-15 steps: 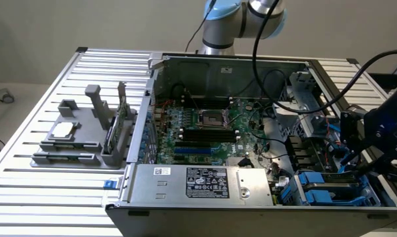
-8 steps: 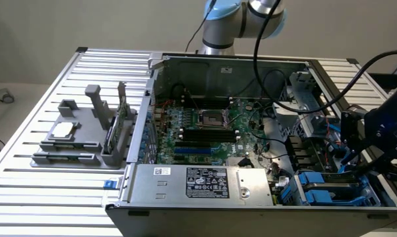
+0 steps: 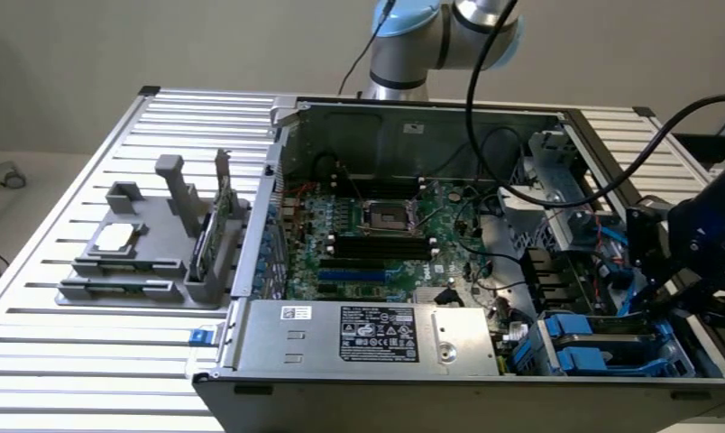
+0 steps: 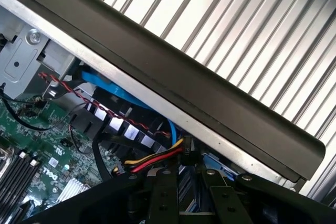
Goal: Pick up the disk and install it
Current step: 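Insert the first disk wire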
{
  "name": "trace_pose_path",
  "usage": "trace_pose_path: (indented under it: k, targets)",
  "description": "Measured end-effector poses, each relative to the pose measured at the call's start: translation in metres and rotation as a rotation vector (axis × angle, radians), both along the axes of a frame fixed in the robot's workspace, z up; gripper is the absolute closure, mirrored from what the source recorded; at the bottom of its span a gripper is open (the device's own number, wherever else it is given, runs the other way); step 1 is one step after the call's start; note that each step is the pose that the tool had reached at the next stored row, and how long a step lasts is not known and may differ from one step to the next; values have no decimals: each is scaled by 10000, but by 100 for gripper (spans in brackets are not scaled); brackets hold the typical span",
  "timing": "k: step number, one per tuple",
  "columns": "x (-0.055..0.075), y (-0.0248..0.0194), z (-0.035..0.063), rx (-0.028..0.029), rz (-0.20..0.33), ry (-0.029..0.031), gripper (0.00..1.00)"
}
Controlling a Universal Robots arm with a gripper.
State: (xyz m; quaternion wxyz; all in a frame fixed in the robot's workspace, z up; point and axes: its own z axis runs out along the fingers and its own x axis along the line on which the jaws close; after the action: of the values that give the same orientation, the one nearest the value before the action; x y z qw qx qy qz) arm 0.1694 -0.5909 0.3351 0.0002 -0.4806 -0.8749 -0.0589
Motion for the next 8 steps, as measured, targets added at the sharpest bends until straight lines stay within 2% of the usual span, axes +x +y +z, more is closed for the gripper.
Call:
trace_pose_path:
  k: [8]
  targets:
    - [11,3,-3,-27,-8,0,77]
